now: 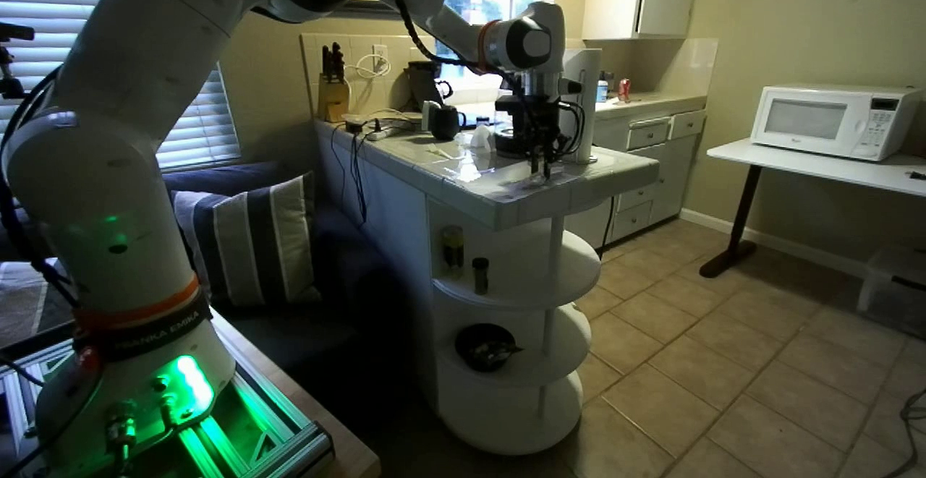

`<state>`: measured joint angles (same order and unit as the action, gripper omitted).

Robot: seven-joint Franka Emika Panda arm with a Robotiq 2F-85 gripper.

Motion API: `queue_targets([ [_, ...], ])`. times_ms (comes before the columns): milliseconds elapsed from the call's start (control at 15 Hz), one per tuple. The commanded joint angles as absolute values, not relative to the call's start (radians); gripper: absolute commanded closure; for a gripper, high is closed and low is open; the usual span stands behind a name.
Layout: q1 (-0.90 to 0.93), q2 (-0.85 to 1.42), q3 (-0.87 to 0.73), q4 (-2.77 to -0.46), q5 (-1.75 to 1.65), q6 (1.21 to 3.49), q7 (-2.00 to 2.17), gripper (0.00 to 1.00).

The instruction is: Move the white thing to the left

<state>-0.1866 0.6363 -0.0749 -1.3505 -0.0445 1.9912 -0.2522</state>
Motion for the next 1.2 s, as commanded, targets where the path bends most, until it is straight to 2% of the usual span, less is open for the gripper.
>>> queue_targets([
  [0,-0.19,0.659,-0.065,-1.297,-0.029,1.962,-0.233,0.99],
  [467,-0.152,0.587,-0.058,-1.316,-0.011,1.952,-0.122,0.97],
  [1133,-0.008,0.467,0.034,-1.373,-0.002,1.707,-0.11,0.97],
])
